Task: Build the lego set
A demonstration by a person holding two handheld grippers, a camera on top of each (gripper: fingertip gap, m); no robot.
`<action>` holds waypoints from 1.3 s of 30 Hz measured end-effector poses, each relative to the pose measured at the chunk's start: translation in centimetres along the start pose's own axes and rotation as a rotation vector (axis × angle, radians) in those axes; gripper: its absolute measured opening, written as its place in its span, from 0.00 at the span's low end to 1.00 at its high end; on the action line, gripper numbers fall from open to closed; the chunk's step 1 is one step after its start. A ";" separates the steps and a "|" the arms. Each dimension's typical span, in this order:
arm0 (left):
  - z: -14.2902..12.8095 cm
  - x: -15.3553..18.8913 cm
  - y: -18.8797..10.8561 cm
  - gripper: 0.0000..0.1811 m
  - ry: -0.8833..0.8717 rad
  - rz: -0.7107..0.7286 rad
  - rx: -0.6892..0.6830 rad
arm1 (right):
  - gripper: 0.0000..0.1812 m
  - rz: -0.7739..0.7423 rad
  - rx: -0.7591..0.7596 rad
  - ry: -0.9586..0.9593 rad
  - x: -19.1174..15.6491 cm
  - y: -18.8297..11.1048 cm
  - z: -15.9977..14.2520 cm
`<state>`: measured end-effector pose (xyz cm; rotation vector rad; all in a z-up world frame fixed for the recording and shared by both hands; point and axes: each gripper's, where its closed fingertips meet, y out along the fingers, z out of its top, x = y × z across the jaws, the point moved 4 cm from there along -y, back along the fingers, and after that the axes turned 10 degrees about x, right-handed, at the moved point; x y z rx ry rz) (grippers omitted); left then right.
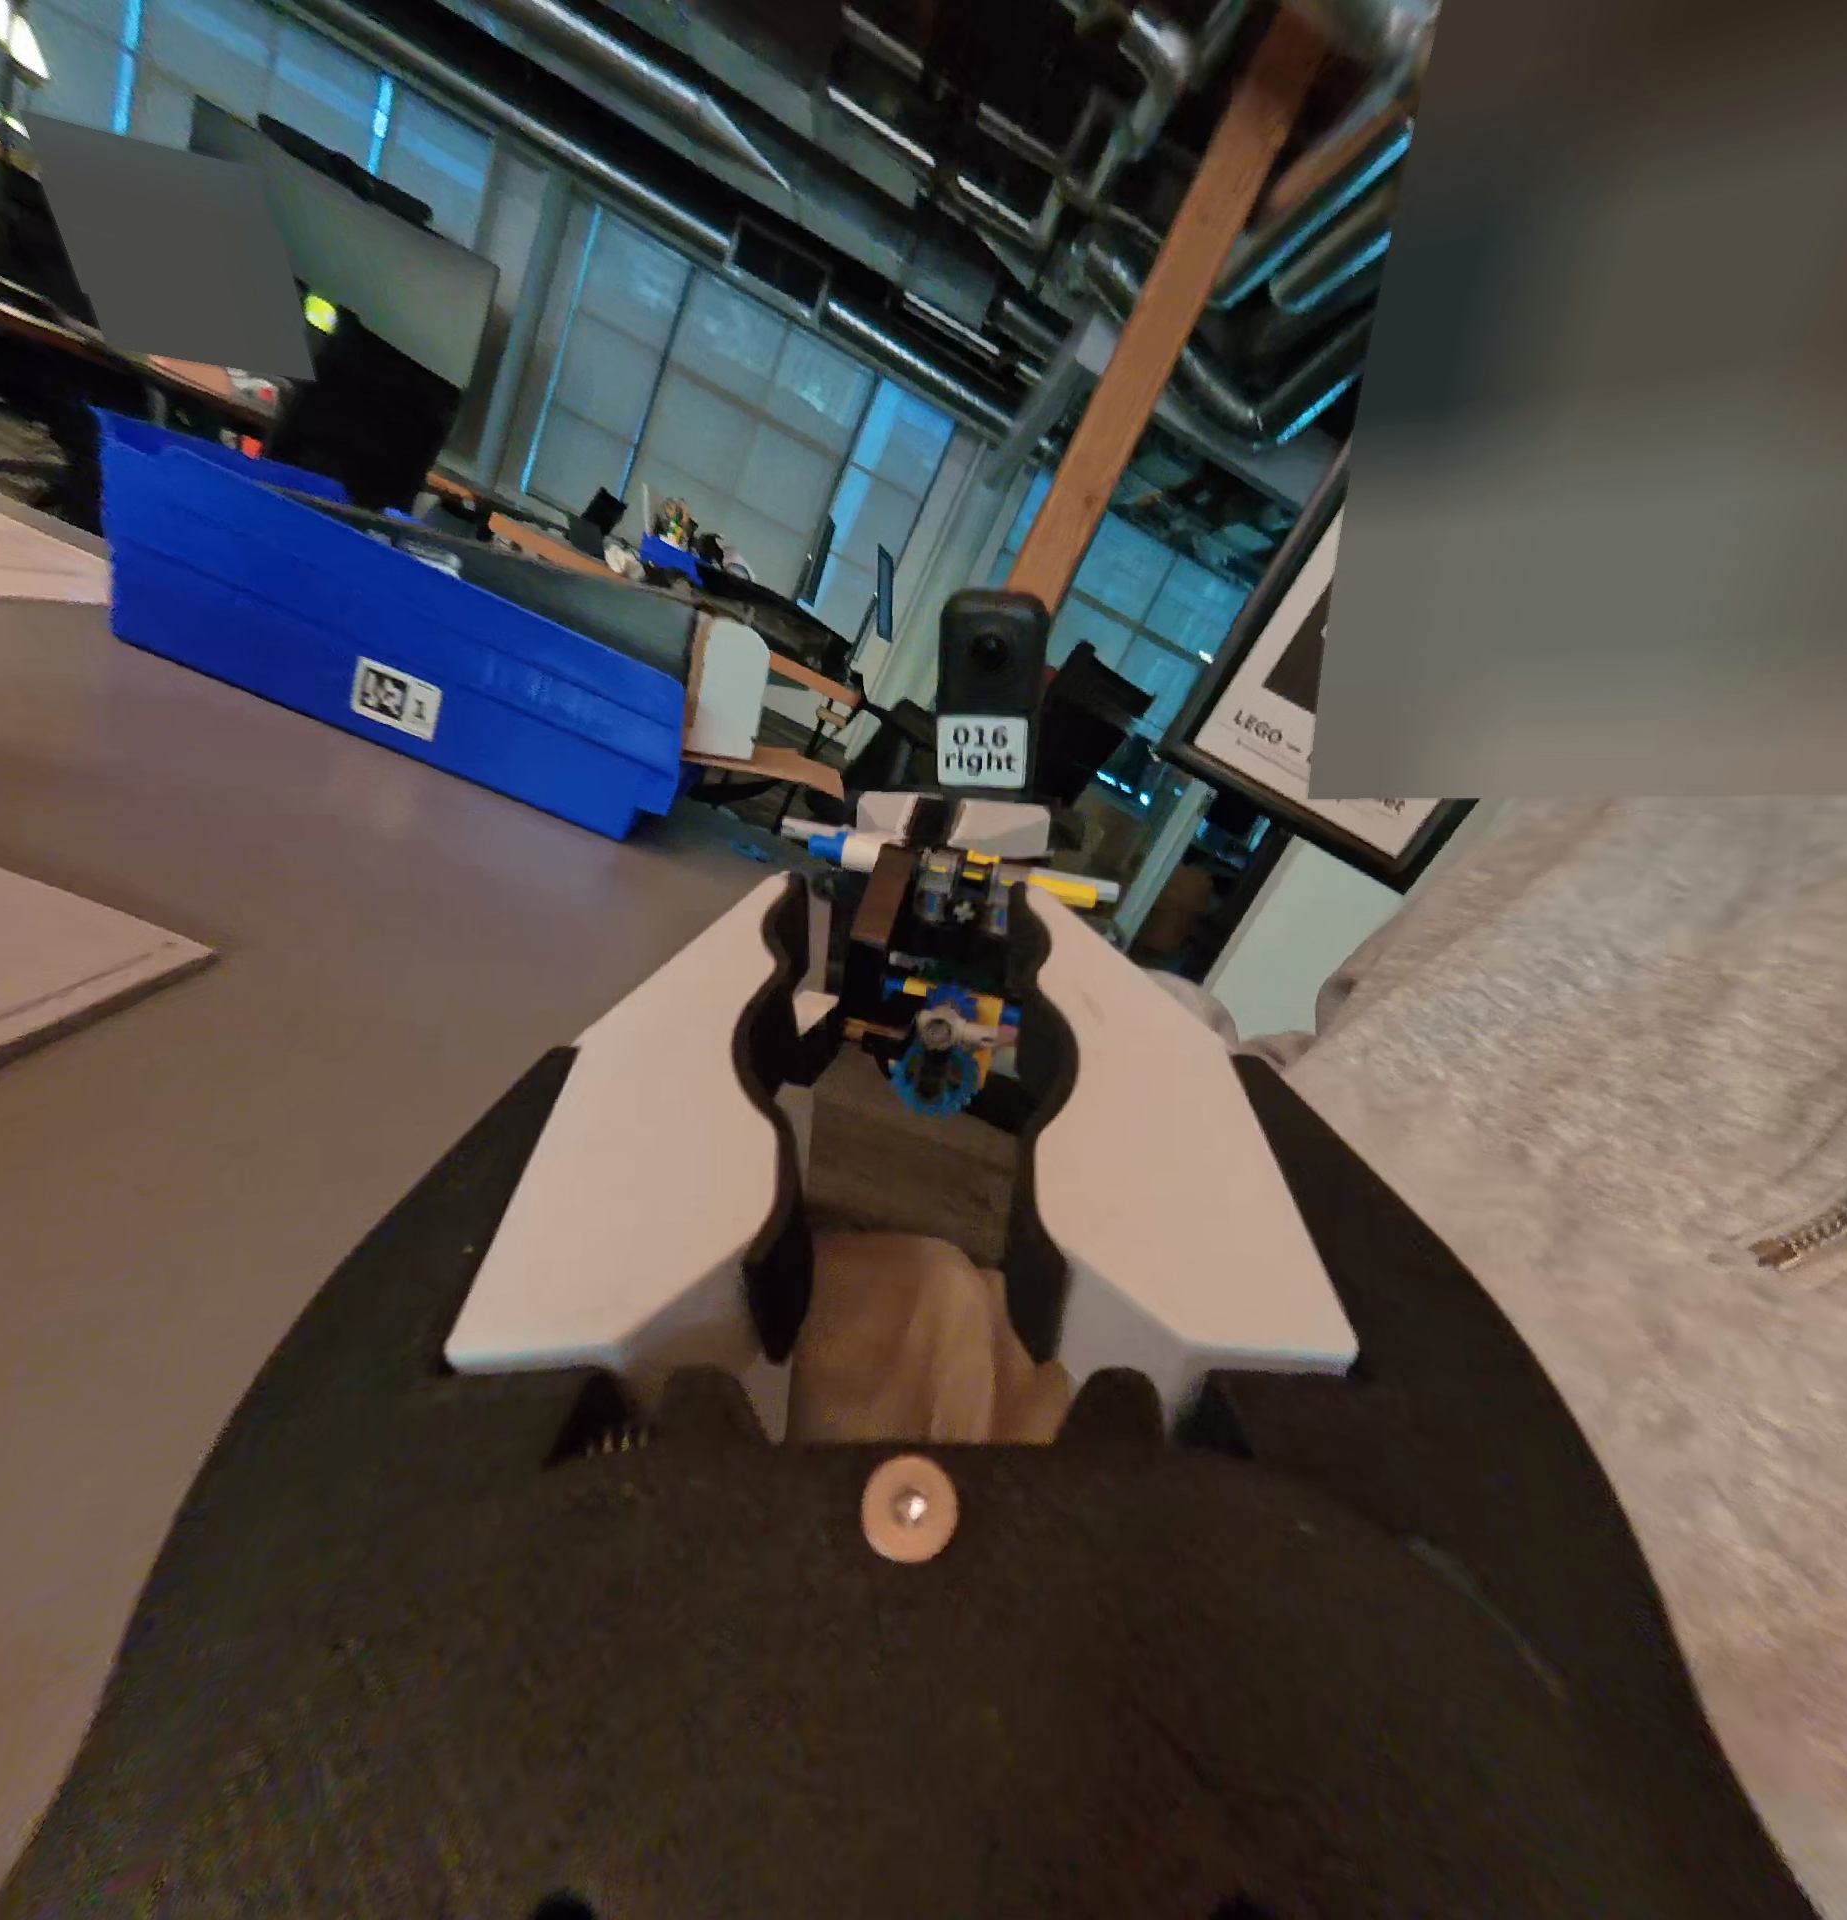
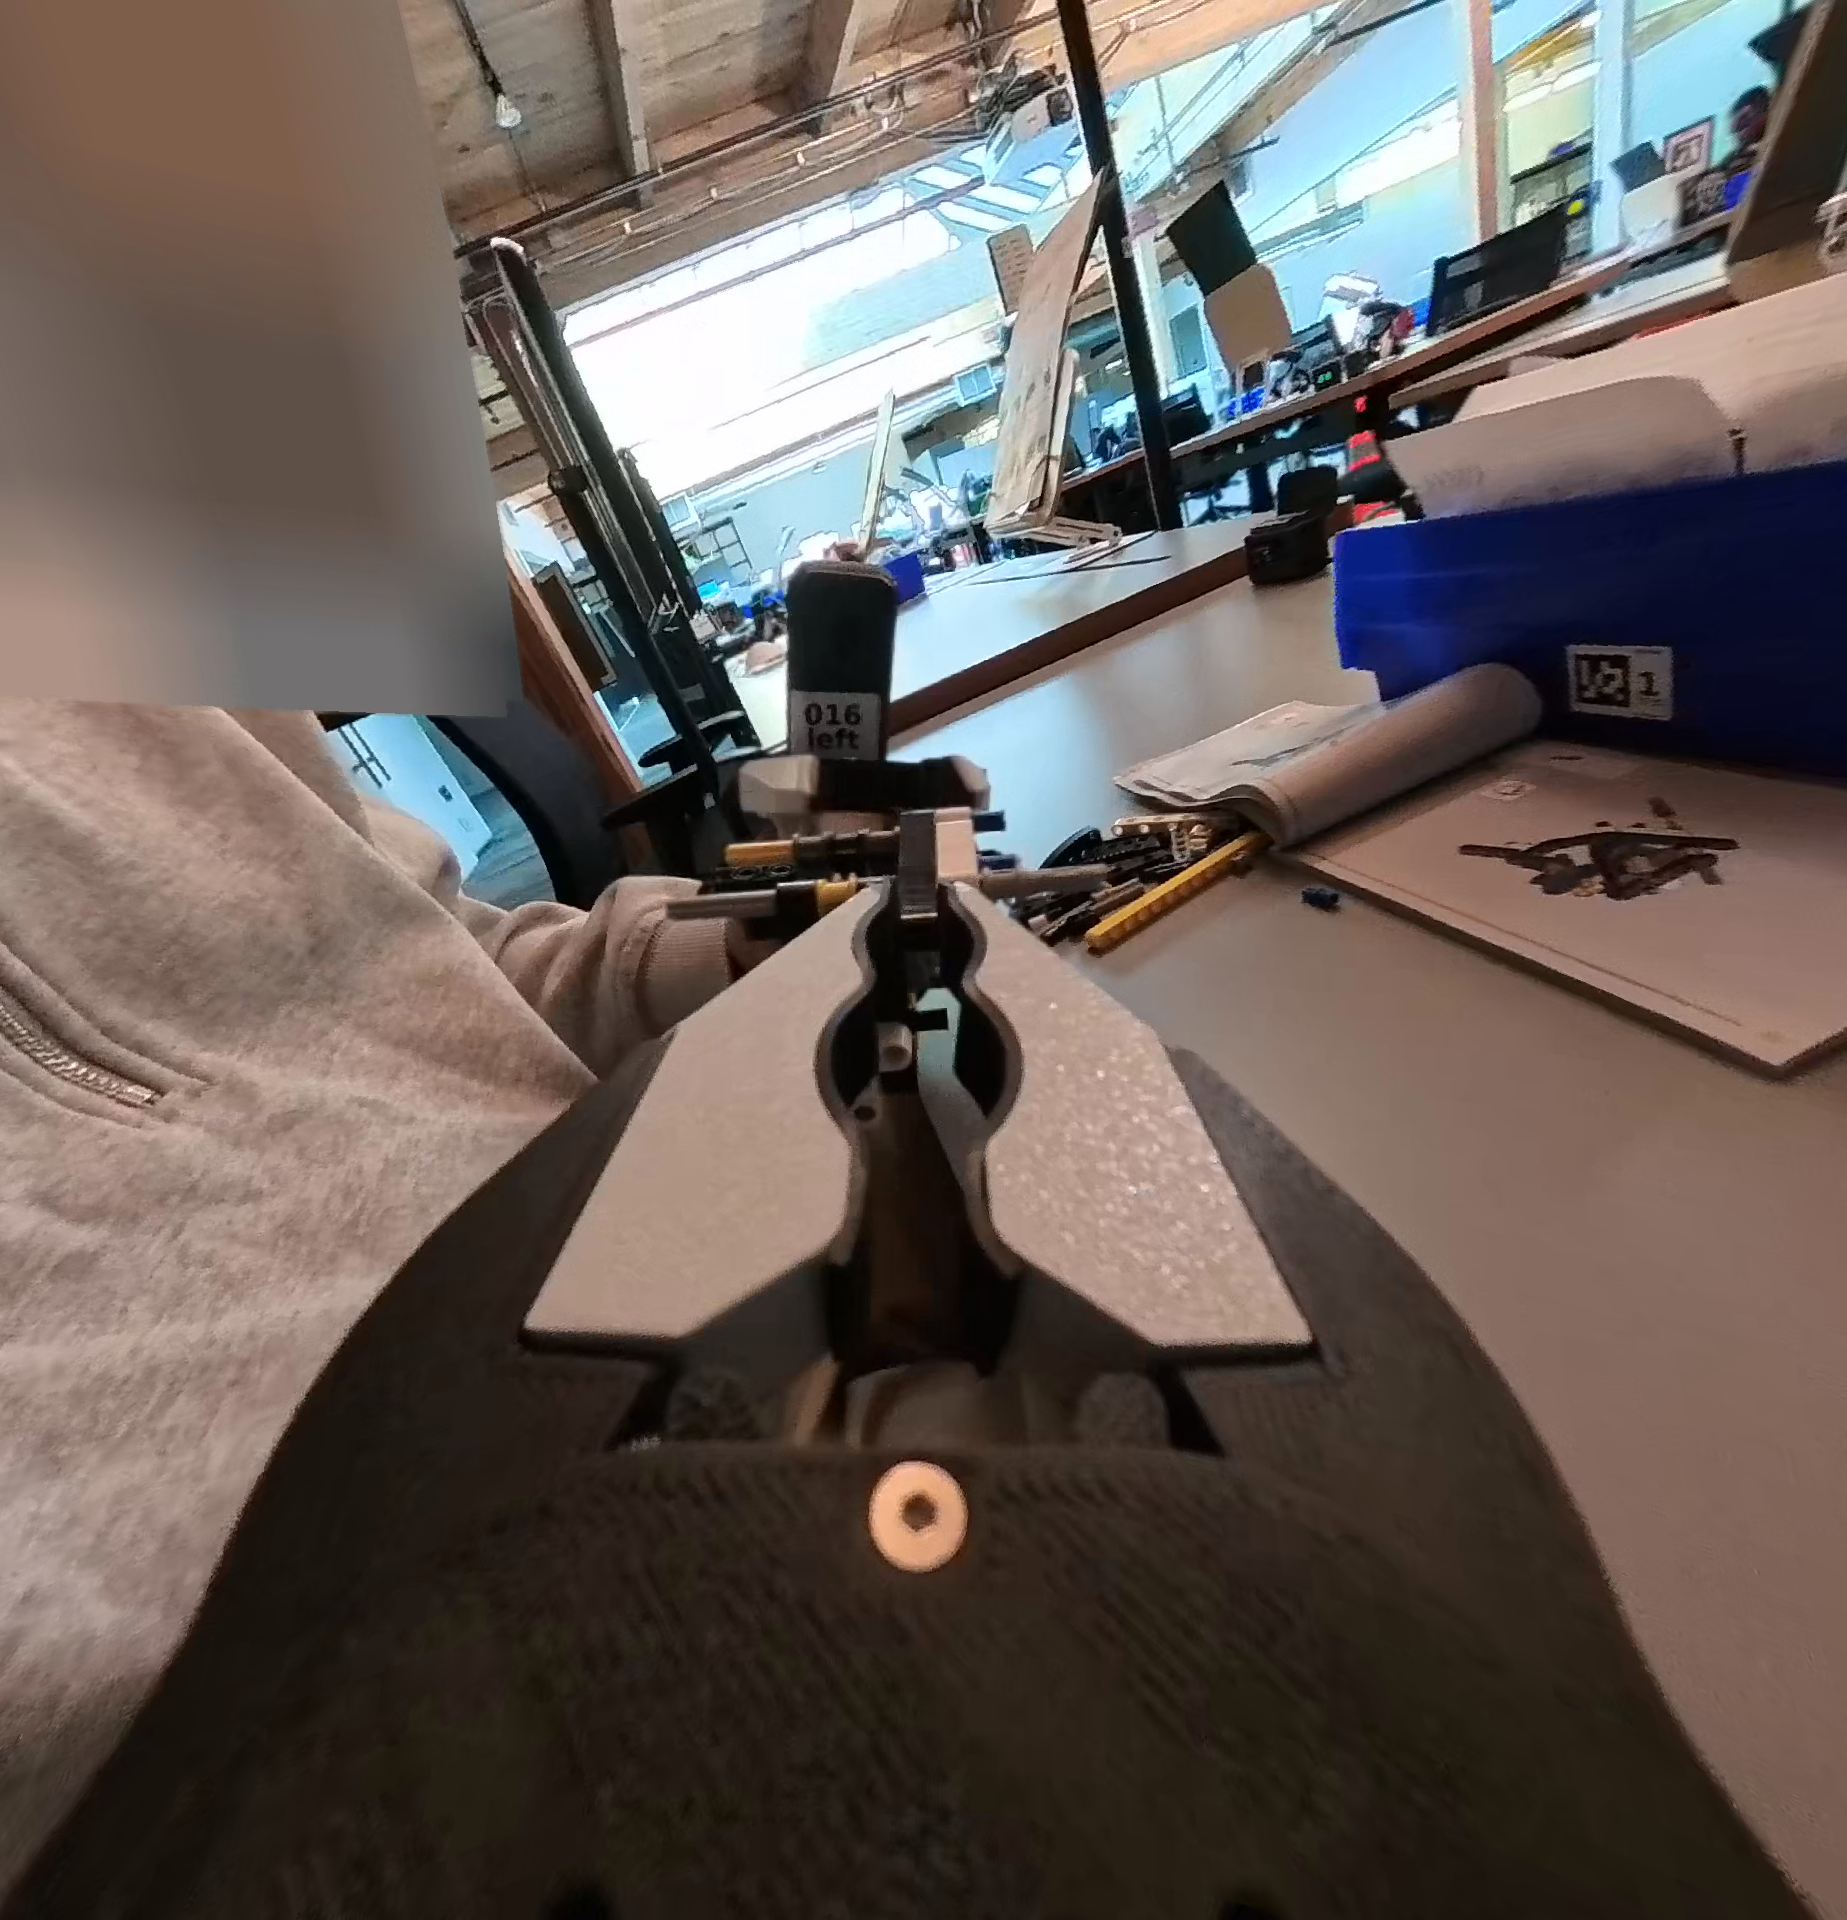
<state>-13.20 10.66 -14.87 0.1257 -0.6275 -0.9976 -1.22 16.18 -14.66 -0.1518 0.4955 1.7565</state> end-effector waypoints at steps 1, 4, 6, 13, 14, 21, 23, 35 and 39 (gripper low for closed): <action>0.5 -0.1 -0.1 0.21 0.005 0.015 0.023 | 0.04 -0.008 0.014 0.005 0.2 -0.2 0.2; 1.4 -0.4 -0.5 0.21 0.115 0.119 0.056 | 0.03 -0.049 0.069 0.005 0.9 -0.7 0.9; 1.5 -0.6 -0.5 0.19 0.270 0.226 0.047 | 0.03 -0.092 0.115 0.004 1.5 -1.2 1.5; -1.8 0.9 1.8 0.21 0.565 0.336 -0.059 | 0.03 -0.179 0.209 0.017 2.4 -1.7 2.4; -2.1 0.8 1.9 0.22 0.577 0.357 -0.074 | 0.03 -0.188 0.215 0.018 2.3 -1.6 2.4; -2.1 0.3 1.9 0.27 0.826 0.523 -0.107 | 0.03 -0.275 0.267 0.082 2.5 -0.3 1.9; -2.1 0.1 1.8 0.27 0.868 0.554 -0.114 | 0.03 -0.283 0.277 0.121 2.5 0.1 1.6; -2.8 -0.2 2.0 0.40 0.957 0.615 -0.147 | 0.03 -0.354 0.342 0.245 3.1 0.7 1.0; -2.6 -0.3 2.4 0.48 0.839 0.649 -0.118 | 0.03 -0.400 0.384 0.257 3.3 0.9 1.0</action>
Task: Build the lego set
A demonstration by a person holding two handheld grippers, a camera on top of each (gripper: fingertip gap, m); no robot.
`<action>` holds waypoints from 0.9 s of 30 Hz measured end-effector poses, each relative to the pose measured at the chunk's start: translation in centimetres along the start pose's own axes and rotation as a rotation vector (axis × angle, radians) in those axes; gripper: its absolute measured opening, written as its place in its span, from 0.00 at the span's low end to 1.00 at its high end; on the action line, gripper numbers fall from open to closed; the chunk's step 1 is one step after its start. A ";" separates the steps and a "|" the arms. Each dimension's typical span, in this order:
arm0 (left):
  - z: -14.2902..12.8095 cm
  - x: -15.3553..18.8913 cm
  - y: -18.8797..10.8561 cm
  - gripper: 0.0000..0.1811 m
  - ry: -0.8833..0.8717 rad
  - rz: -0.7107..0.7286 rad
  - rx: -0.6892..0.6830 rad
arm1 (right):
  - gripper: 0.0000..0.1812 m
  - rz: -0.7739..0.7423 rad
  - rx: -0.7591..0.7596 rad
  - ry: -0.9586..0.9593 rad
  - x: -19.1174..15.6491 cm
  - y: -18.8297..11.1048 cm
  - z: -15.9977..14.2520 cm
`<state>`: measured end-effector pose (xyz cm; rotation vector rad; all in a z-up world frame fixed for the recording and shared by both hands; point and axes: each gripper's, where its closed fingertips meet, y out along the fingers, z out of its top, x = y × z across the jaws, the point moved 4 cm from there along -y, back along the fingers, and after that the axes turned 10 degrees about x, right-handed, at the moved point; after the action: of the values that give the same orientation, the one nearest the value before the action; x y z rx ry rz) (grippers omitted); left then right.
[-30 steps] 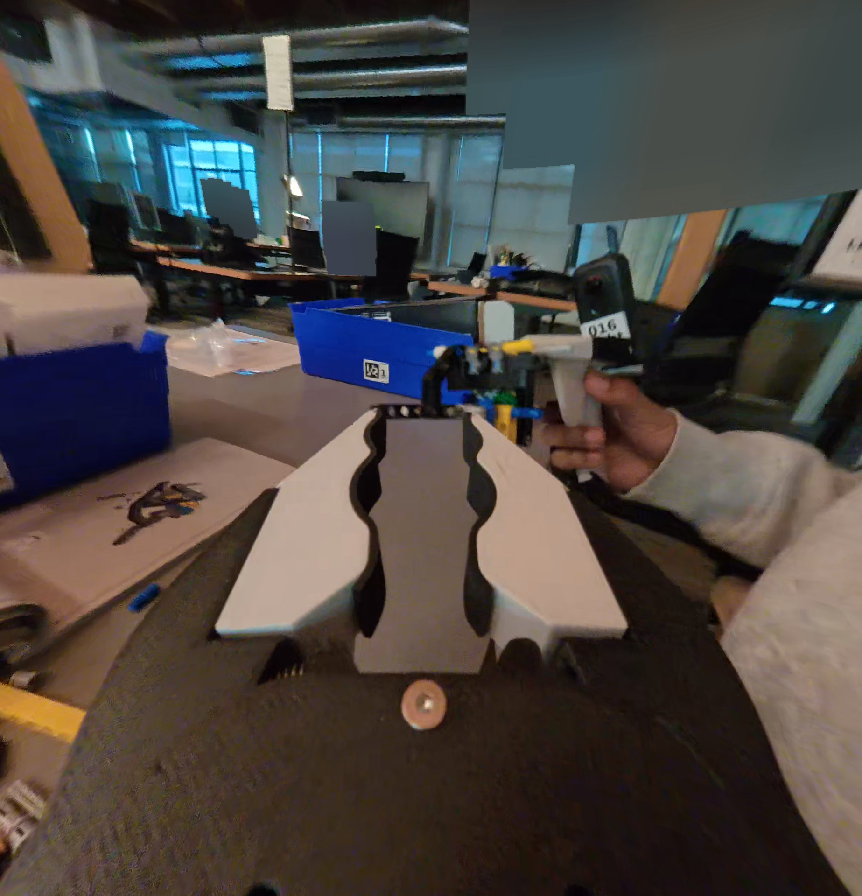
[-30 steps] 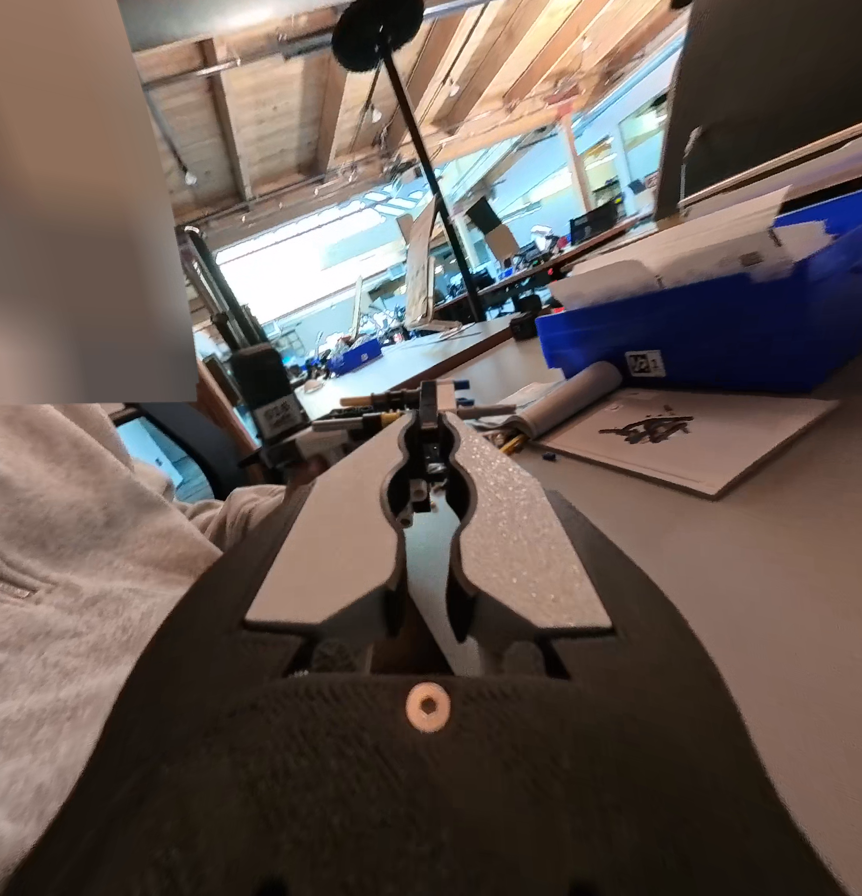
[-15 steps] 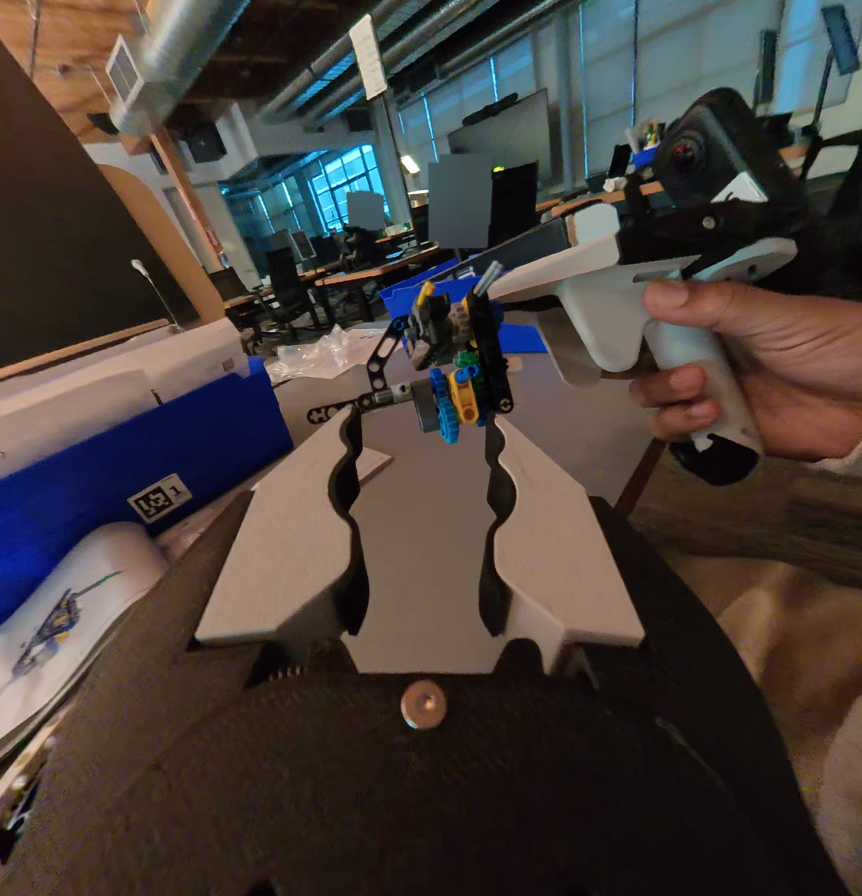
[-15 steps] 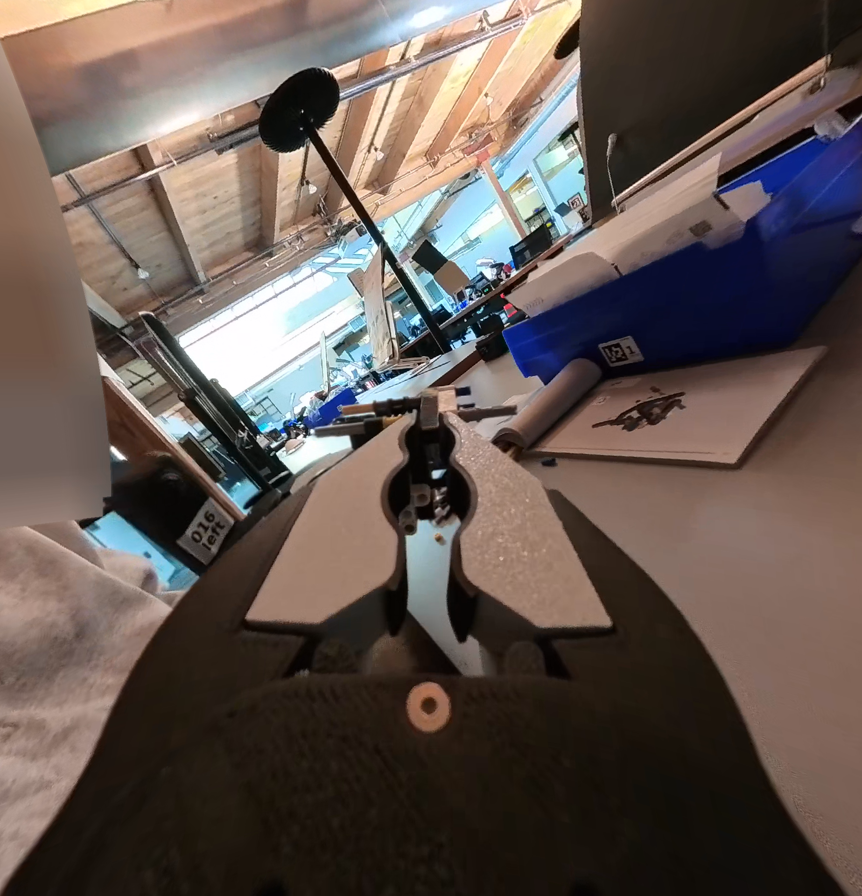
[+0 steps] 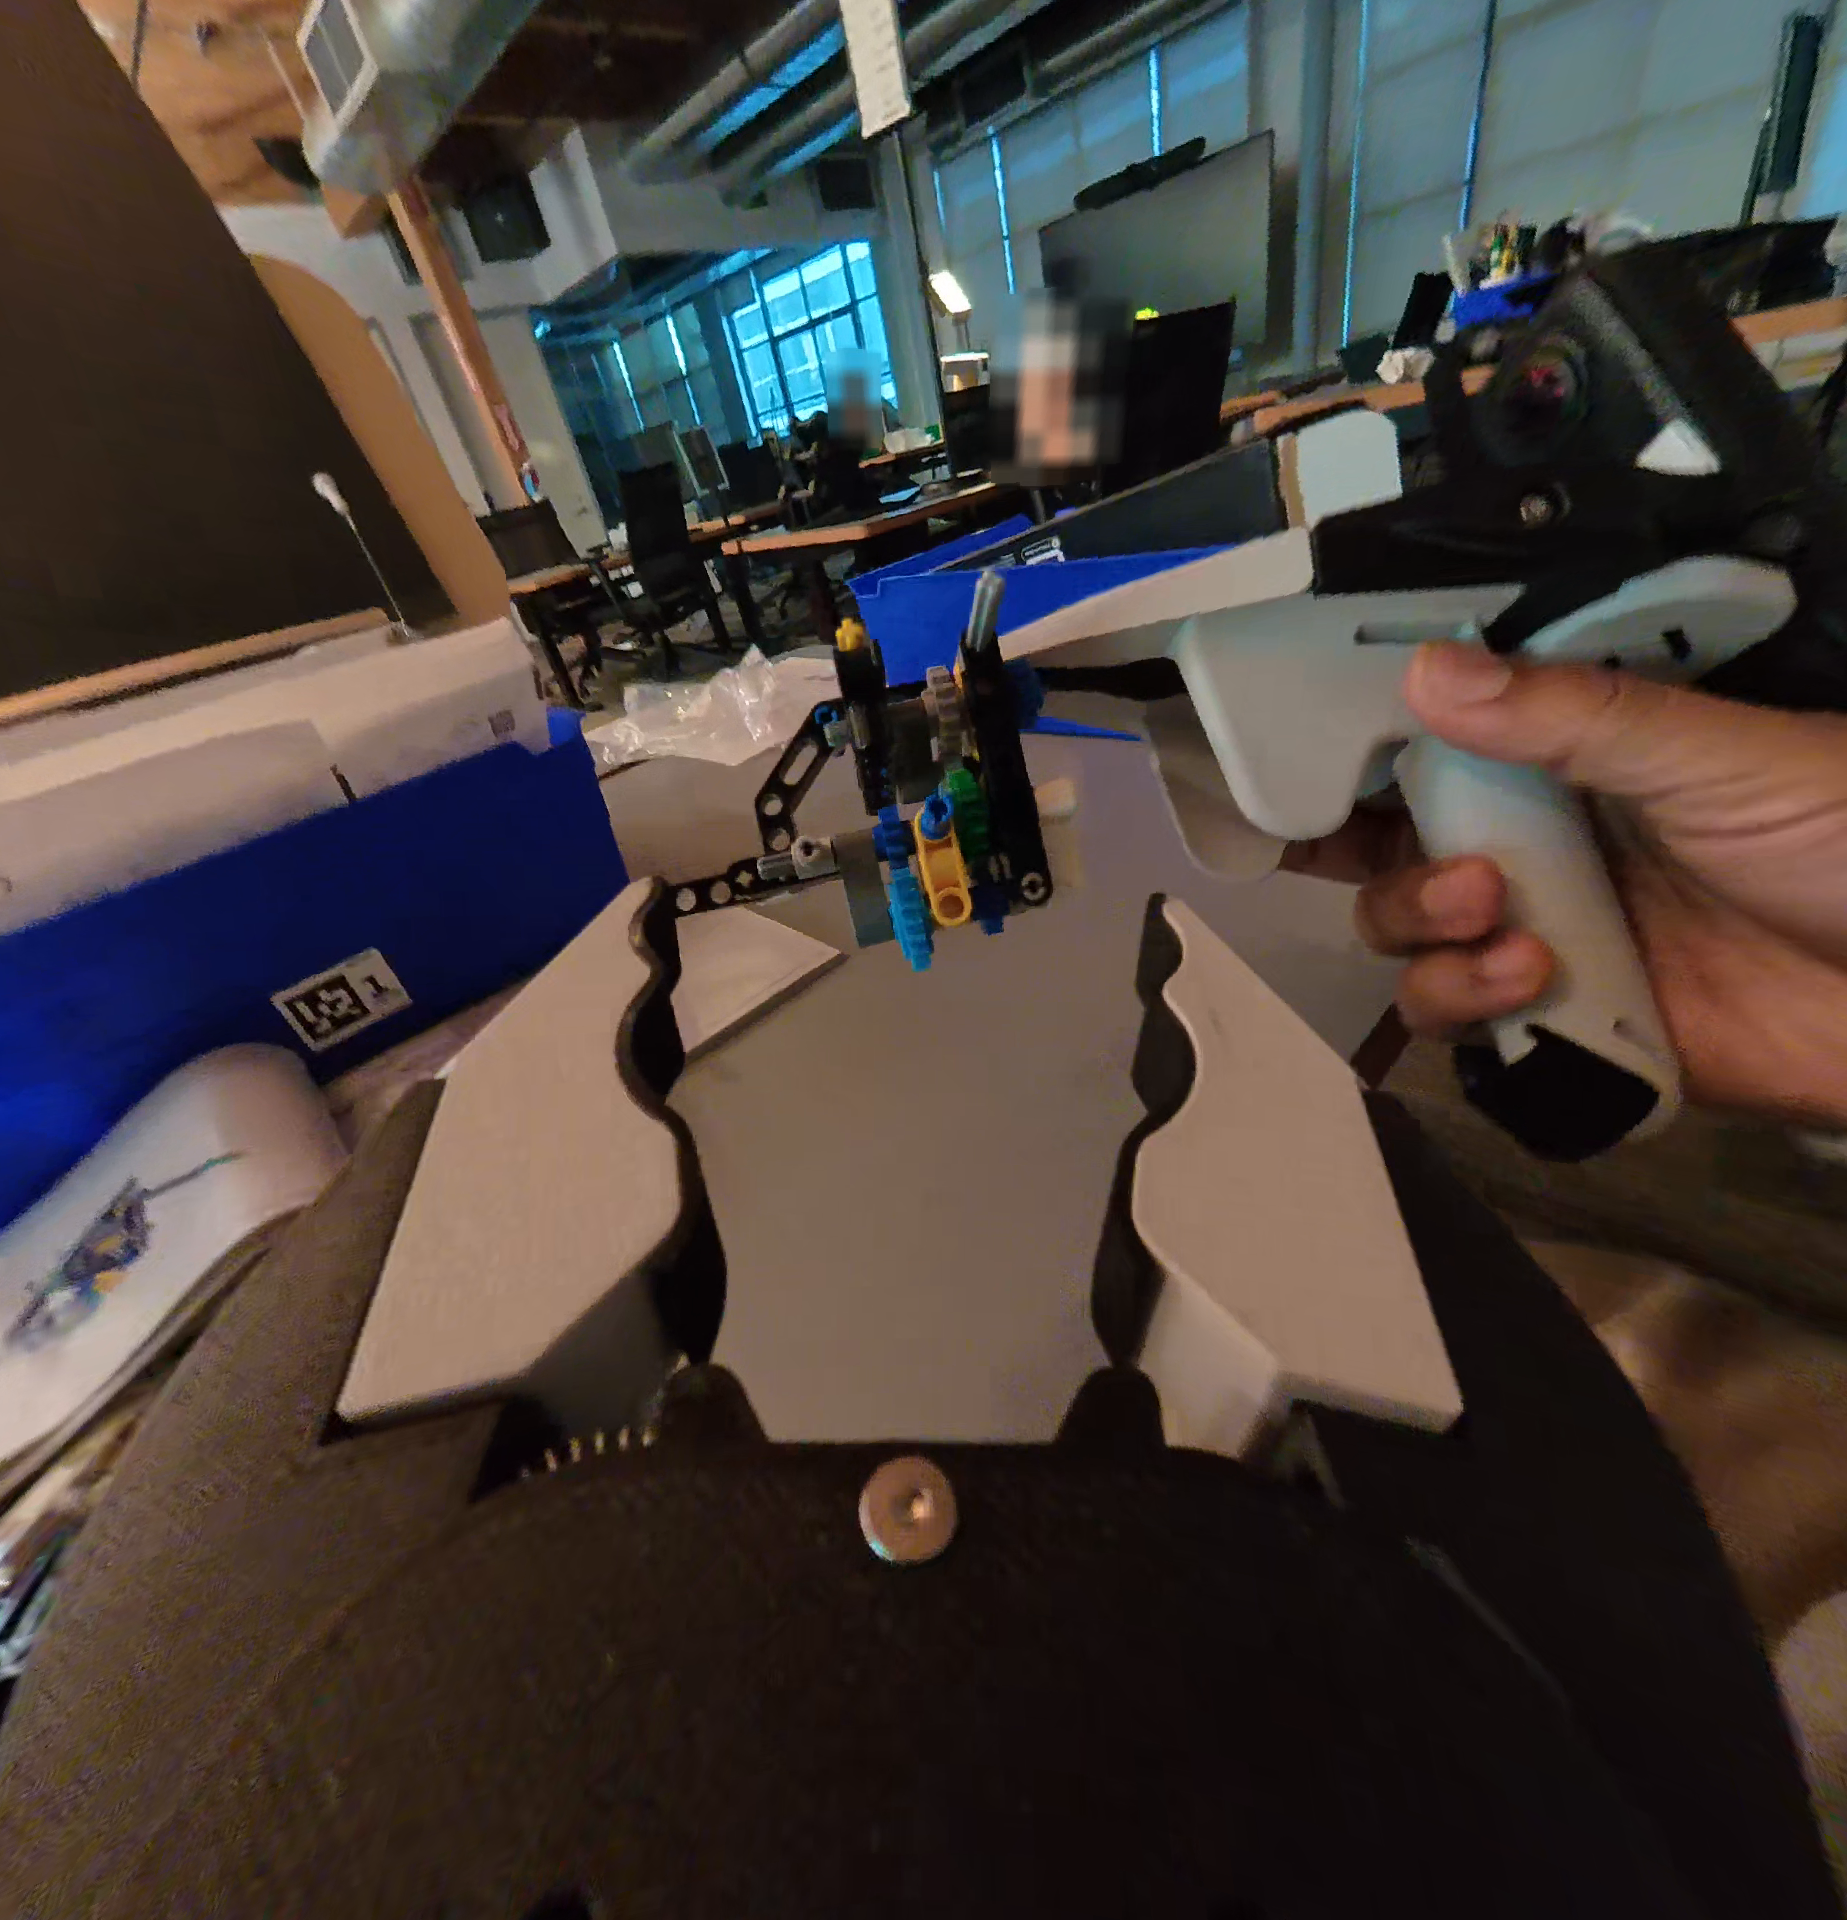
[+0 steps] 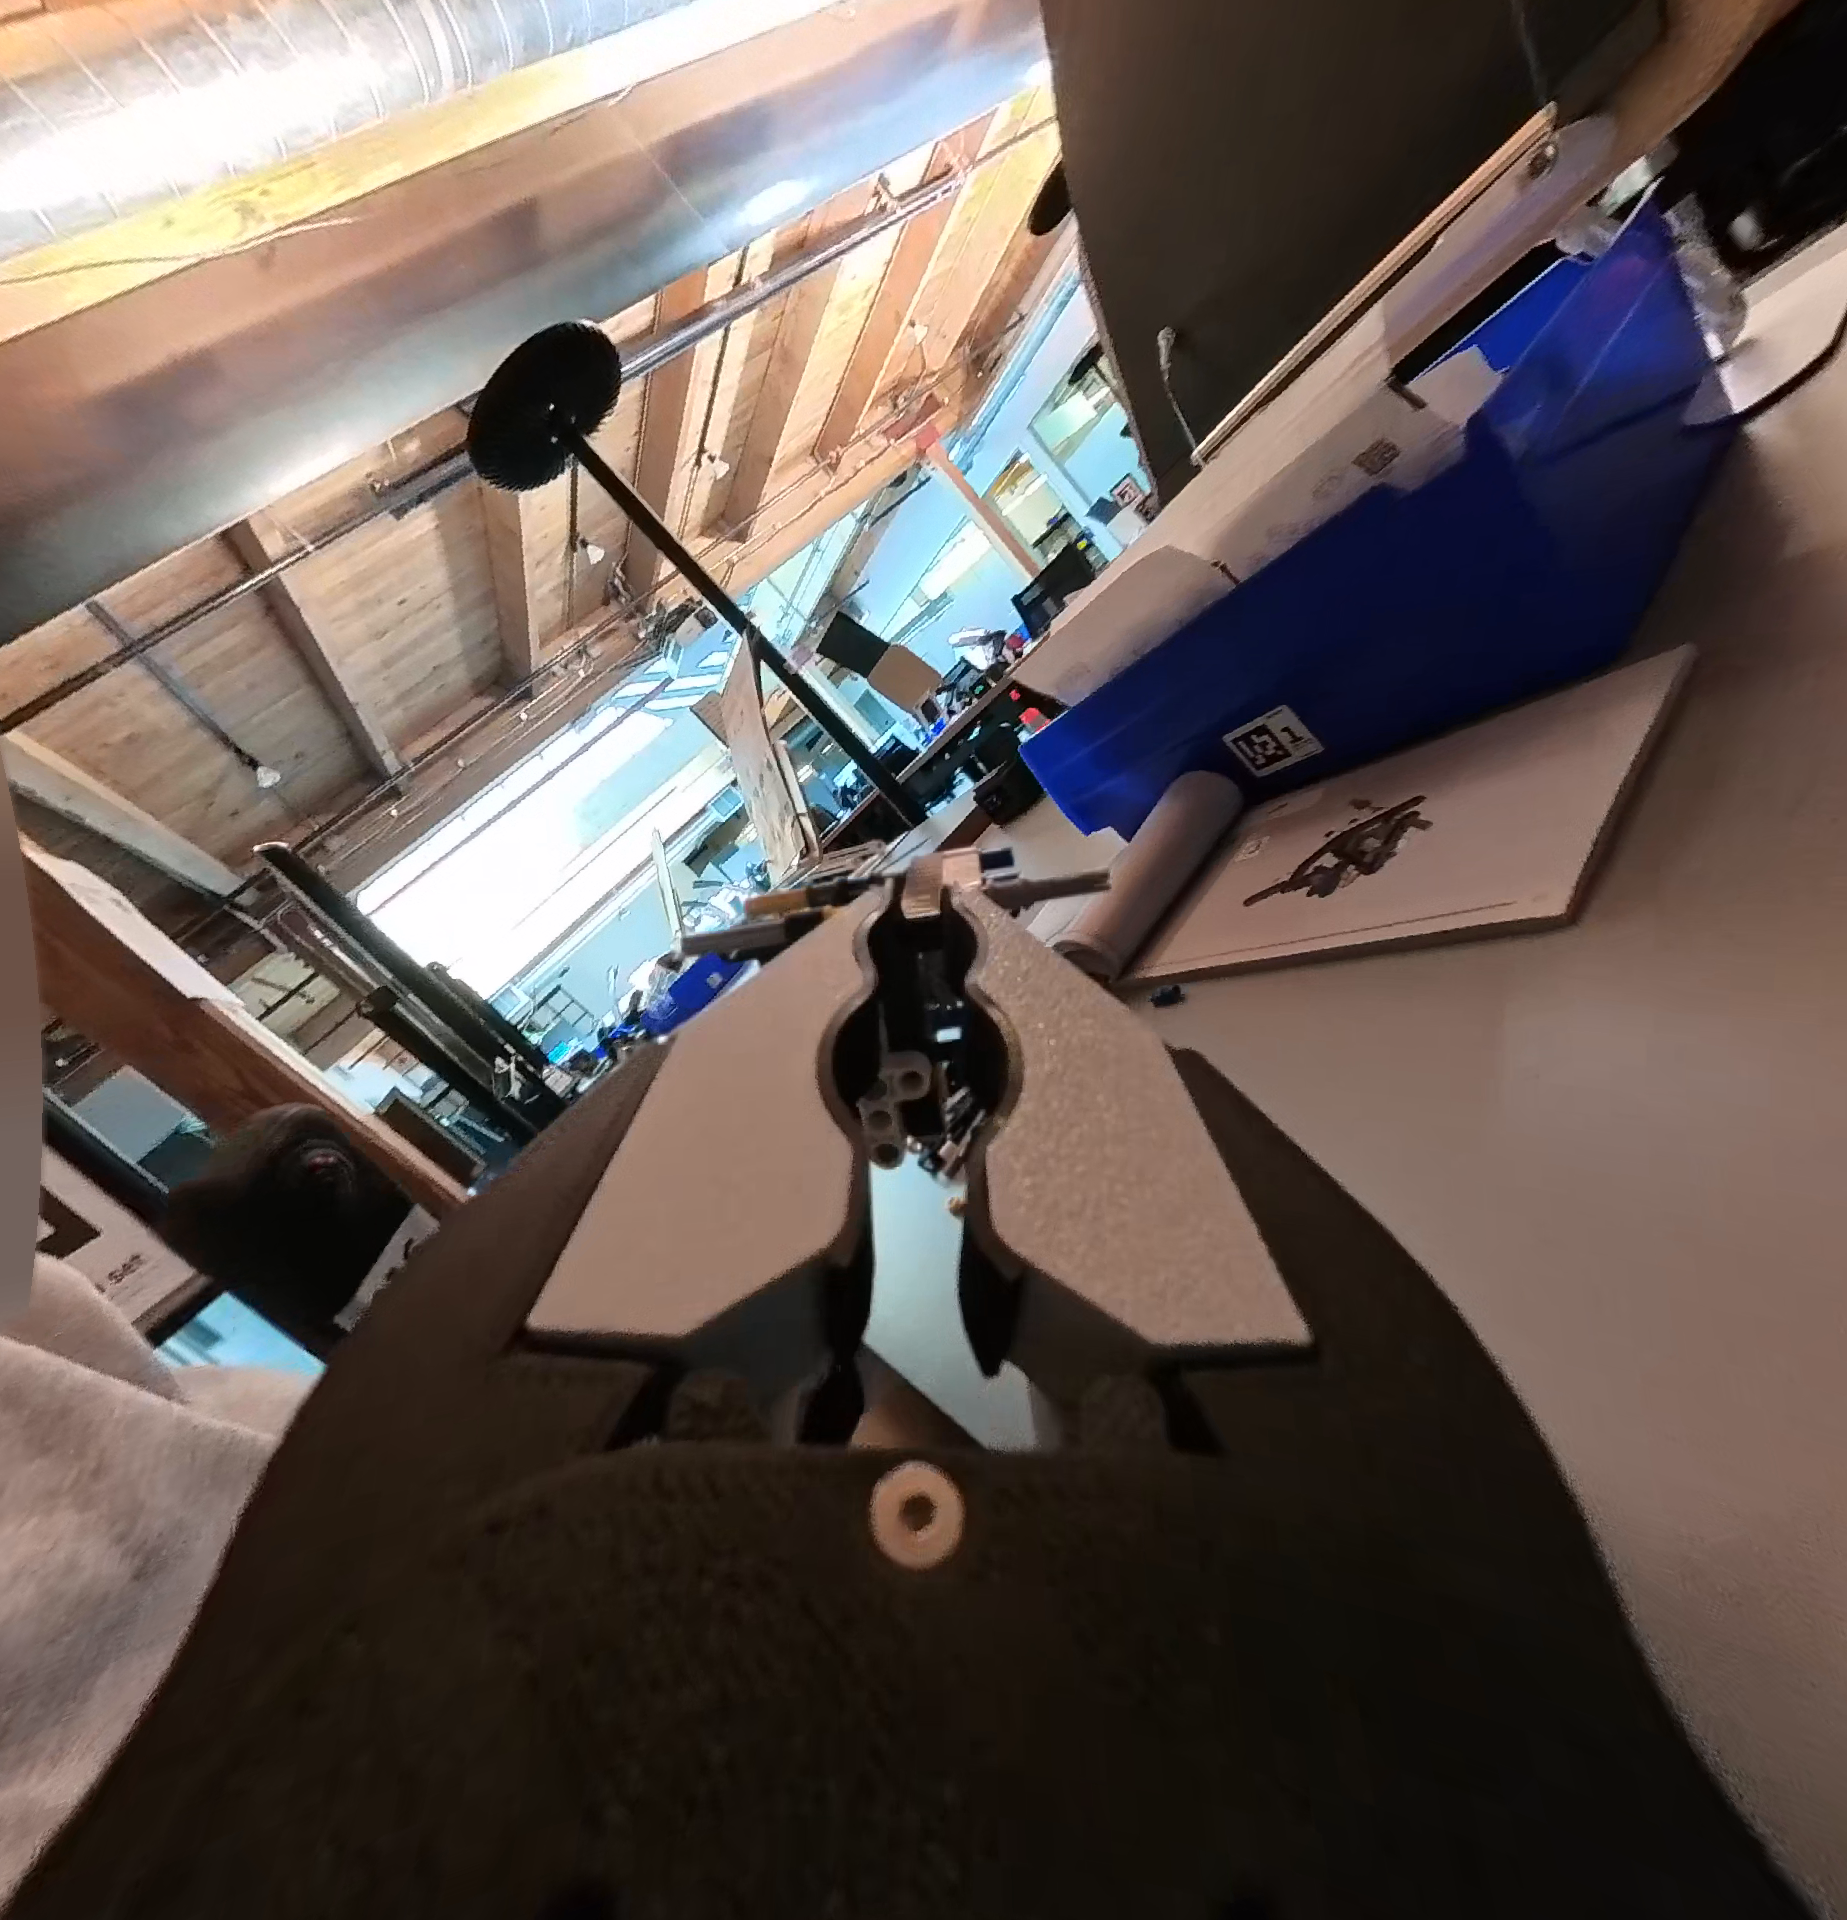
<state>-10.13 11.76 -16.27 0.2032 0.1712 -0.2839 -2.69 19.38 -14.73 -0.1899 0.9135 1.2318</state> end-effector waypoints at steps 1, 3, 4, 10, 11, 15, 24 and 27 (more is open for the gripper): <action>0.1 -0.1 0.1 0.49 -0.038 0.011 -0.001 | 0.03 -0.009 0.004 -0.009 0.0 0.1 -0.1; 0.3 -0.4 0.2 0.49 -0.122 0.037 0.001 | 0.03 -0.016 0.006 -0.032 -0.2 0.2 -0.3; 0.4 -0.7 0.3 0.48 -0.163 0.055 0.001 | 0.03 -0.017 0.007 -0.042 -0.3 0.2 -0.3; 0.0 -1.0 0.5 0.44 -0.355 0.074 -0.026 | 0.03 -0.029 0.028 -0.113 -1.0 0.4 -0.4; 0.1 -0.9 0.5 0.44 -0.373 0.072 -0.022 | 0.03 -0.035 0.033 -0.128 -1.0 0.4 -0.4; 0.0 -0.7 0.6 0.42 -0.400 0.075 -0.023 | 0.03 -0.062 0.054 -0.159 -1.1 0.5 -0.5; 0.0 -0.9 0.8 0.39 -0.388 0.112 -0.018 | 0.03 -0.072 0.074 -0.141 -1.2 0.7 -0.8; -0.1 -1.0 0.8 0.37 -0.393 0.114 -0.020 | 0.03 -0.073 0.079 -0.134 -1.2 0.8 -0.9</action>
<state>-10.82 12.82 -15.99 0.1330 -0.2259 -0.2041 -3.83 18.30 -14.22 -0.0767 0.8304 1.1254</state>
